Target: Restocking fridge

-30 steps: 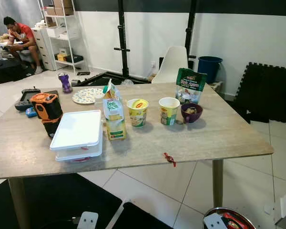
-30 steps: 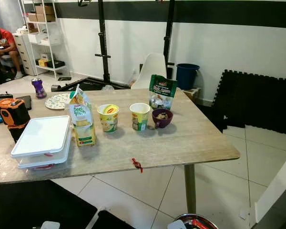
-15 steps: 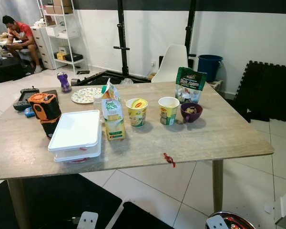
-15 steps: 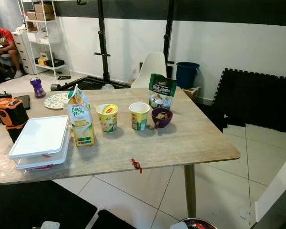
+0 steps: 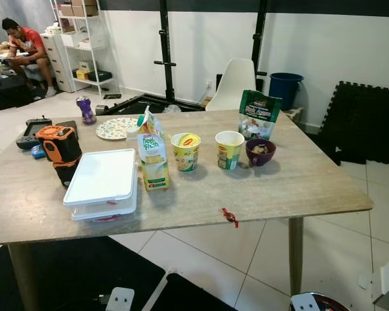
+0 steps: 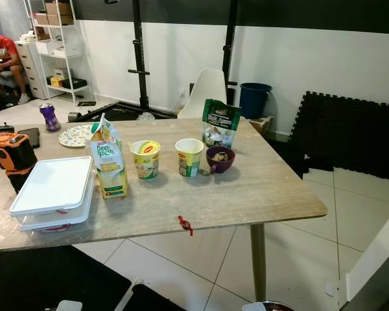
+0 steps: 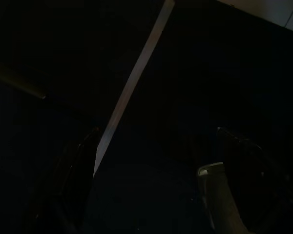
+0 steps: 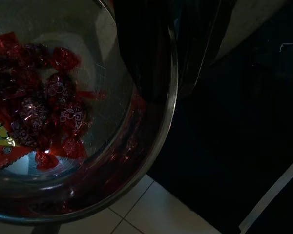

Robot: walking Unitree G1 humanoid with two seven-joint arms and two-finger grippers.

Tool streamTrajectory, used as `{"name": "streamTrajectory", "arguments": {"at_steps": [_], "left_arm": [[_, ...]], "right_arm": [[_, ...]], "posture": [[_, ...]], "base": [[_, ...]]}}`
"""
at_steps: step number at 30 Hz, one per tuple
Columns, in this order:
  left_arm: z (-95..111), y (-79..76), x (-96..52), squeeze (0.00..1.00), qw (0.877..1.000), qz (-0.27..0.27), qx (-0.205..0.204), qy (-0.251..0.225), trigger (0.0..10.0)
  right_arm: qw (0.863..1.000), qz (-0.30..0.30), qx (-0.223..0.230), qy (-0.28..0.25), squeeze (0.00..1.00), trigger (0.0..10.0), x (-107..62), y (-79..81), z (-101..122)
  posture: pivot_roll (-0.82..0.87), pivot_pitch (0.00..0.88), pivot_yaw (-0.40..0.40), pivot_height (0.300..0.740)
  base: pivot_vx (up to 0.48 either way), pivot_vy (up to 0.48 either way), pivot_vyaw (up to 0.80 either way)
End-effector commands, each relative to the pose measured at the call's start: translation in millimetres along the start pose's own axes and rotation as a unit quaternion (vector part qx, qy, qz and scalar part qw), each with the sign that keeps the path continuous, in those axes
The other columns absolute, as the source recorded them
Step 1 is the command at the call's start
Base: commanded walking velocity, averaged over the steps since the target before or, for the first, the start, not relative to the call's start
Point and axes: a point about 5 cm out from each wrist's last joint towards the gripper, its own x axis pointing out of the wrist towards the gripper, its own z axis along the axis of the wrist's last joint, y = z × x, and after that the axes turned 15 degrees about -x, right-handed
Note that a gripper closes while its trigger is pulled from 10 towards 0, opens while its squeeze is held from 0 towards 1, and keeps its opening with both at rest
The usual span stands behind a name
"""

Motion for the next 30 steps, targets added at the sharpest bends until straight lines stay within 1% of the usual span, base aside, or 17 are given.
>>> {"name": "streamTrajectory", "arguments": {"at_steps": [1, 3, 6, 7, 11, 12, 15, 16, 18, 19, 22, 25, 30], "left_arm": [[-1.5, 0.3, -0.4, 0.00, 1.000, -0.008, 0.009, 0.003, 10.0], [-0.5, -0.3, -0.2, 0.00, 1.000, -0.012, 0.017, 0.003, 10.0], [0.4, 1.3, -0.2, 0.00, 1.000, 0.000, 0.007, -0.001, 10.0], [0.5, 2.3, -0.2, 0.00, 1.000, 0.002, -0.001, -0.001, 10.0], [0.6, 2.9, -0.2, 0.00, 1.000, 0.002, -0.006, 0.000, 10.0], [0.3, 1.1, -0.1, 0.00, 1.000, -0.005, 0.016, 0.003, 10.0], [-1.1, 0.2, -0.2, 0.00, 1.000, -0.004, 0.007, 0.005, 10.0], [-1.9, -3.1, 0.0, 0.00, 1.000, -0.013, 0.012, 0.005, 10.0], [-0.9, -6.1, 0.2, 0.00, 0.999, -0.025, 0.030, 0.005, 10.0], [-0.9, -6.1, 0.2, 0.00, 0.999, -0.025, 0.030, 0.005, 10.0], [0.4, -4.5, 0.4, 0.00, 1.000, -0.014, 0.013, 0.001, 10.0], [1.8, -3.7, 0.6, 0.00, 1.000, -0.014, 0.021, 0.001, 10.0], [1.7, -2.8, 0.6, 0.00, 1.000, -0.010, 0.019, 0.002, 10.0]], "right_arm": [[1.000, -0.008, 0.019, 0.010, 0.00, 10.0, -1.4, 0.4, -5.8], [0.999, -0.013, 0.030, 0.008, 0.00, 10.0, -1.6, -0.6, -5.9], [1.000, -0.008, 0.025, 0.010, 0.00, 10.0, -1.6, -0.3, -6.0], [1.000, -0.007, 0.018, 0.012, 0.00, 10.0, -1.4, -0.2, -5.9], [1.000, -0.007, 0.014, 0.013, 0.00, 10.0, -1.4, -0.1, -6.0], [1.000, -0.010, 0.021, 0.011, 0.00, 10.0, -1.1, -0.9, -5.0], [1.000, -0.010, 0.014, 0.013, 0.00, 10.0, -1.0, -1.5, -4.6], [1.000, -0.016, 0.024, 0.012, 0.00, 10.0, -1.2, -3.3, -4.7], [0.999, -0.024, 0.046, 0.009, 0.00, 10.0, -1.8, -4.9, -5.5], [0.999, -0.024, 0.046, 0.009, 0.00, 10.0, -1.8, -4.9, -5.5], [0.999, -0.018, 0.034, 0.011, 0.00, 10.0, -1.8, -4.2, -5.7], [0.999, -0.014, 0.032, 0.006, 0.00, 10.0, -1.5, -3.2, -4.4], [1.000, -0.012, 0.028, 0.004, 0.00, 10.0, -1.3, -2.8, -3.7]], "posture": [[-0.05, 0.084, 0.018, 0.740], [-0.05, 0.079, 0.005, 0.740], [-0.04, 0.075, -0.004, 0.740], [-0.05, 0.085, 0.023, 0.740], [-0.06, 0.085, 0.025, 0.740], [-0.06, 0.079, 0.007, 0.740], [-0.06, 0.081, 0.027, 0.740], [-0.06, 0.067, 0.011, 0.740], [-0.06, 0.067, 0.011, 0.740], [-0.06, 0.067, 0.011, 0.740], [-0.06, 0.066, 0.016, 0.740], [-0.06, 0.063, 0.012, 0.740], [-0.06, 0.059, 0.018, 0.740]], "base": [[0.000, 0.000, 0.00], [0.000, 0.000, 0.00], [0.000, 0.000, 0.00], [0.000, 0.000, 0.00], [0.000, 0.000, 0.00], [0.000, 0.000, 0.00], [0.000, 0.000, 0.00], [0.000, 0.000, 0.00], [0.000, 0.000, 0.00], [0.000, 0.000, 0.00], [0.000, 0.000, 0.00], [0.000, 0.000, 0.00], [0.000, 0.000, 0.00]]}}
